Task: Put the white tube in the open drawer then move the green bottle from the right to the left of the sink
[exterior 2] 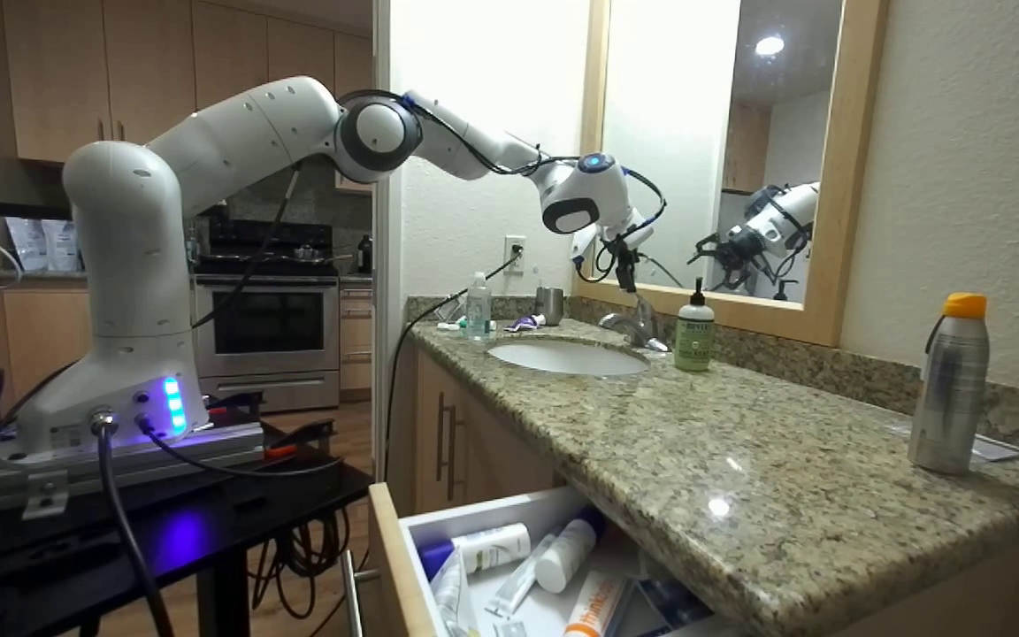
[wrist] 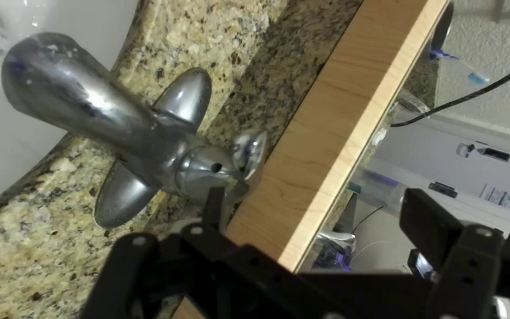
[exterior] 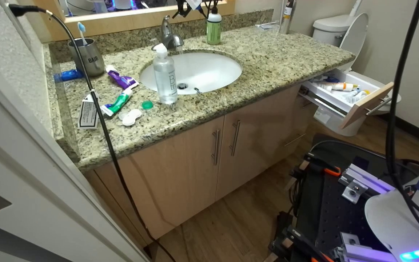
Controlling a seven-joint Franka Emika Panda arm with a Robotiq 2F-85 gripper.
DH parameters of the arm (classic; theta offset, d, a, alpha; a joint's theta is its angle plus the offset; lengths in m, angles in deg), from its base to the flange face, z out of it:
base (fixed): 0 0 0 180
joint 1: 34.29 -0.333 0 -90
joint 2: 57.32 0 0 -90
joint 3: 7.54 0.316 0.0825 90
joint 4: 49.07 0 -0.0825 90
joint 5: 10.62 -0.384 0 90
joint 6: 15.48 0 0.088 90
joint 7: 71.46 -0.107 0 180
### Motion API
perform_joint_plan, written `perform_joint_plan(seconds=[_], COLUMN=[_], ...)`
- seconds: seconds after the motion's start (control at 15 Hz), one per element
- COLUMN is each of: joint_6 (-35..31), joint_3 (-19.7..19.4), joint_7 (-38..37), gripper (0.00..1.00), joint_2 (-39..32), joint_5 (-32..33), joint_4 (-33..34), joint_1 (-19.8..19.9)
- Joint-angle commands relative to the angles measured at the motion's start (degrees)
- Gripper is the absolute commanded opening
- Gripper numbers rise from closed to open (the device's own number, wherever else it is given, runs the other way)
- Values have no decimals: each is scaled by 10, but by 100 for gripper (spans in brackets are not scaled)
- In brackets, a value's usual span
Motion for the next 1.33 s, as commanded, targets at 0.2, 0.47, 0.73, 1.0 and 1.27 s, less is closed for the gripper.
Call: perform_joint_plan(seconds=[0.2,0.47,0.73,1.0,1.27], joint_6=[17,26,56,104,179], joint_3=[24,13,-18,-74,-67], joint_7=[12,-5,-51,-147,-212], gripper=[100,100,100,100,100], joint_2=[2,-10,-14,-16,-31], joint_5=[-2,9,37,109,191], joint_4=[25,29,25,24,54], joint_1=[2,-1,-9,-31,-9])
